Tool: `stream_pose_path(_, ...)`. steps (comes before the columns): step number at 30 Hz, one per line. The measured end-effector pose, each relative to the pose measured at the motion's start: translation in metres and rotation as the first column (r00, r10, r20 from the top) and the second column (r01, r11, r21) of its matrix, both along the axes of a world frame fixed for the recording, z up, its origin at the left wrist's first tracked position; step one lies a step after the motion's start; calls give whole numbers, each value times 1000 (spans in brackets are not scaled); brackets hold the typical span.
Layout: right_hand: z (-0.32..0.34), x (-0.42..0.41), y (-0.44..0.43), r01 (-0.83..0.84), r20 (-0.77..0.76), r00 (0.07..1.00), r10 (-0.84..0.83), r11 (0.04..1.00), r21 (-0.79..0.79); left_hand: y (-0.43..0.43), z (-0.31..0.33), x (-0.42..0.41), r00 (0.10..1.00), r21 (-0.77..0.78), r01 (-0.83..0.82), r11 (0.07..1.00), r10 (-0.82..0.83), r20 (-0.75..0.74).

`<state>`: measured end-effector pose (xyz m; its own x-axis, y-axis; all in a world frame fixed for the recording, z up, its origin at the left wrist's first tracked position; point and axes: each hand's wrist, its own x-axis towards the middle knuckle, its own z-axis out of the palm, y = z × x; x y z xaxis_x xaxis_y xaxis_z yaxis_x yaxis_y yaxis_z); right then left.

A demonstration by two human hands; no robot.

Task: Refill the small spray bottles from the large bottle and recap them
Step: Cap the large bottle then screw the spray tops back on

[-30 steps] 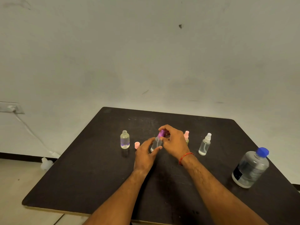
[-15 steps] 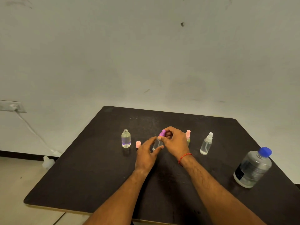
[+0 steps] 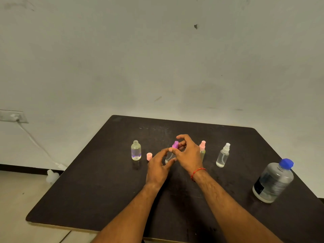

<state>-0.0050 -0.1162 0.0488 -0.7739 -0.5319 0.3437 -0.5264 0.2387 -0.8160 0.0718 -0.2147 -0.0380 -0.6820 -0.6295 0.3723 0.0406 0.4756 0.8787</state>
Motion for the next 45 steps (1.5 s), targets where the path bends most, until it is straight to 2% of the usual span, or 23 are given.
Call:
stream_pose_path(7, -5, -1, 1, -65, 20, 998, 66, 997, -44, -1, -2, 0, 1000, 8, 16, 1000, -15, -27)
stream_pose_path(14, -3, 1, -1, -16, -1, 1000, 16, 999, -28, 0, 0, 1, 1000, -5, 11, 1000, -11, -27)
stream_pose_path(21, -11, -1, 2, -73, 11, 997, 73, 996, -45, -2, -3, -1, 1000, -2, 6, 1000, -6, -27)
stream_pose_path(28, -9, 2, 0, -20, 10, 1000, 21, 998, -59, -3, -4, -2, 1000, -4, 6, 1000, -6, -14)
stream_pose_path(34, -13, 0, 0, -79, 0, 997, 79, 996, -50, -4, -7, -3, 1000, 12, -1, 1000, 1, 6)
stream_pose_path(41, -14, 1, -1, -20, 28, 999, 22, 997, -81, -5, -8, -3, 1000, 15, -20, 1000, 20, 19)
stream_pose_path(45, -15, -2, 2, -72, 29, 997, 74, 995, -74, -4, -6, -2, 1000, -7, -15, 1000, 15, 6)
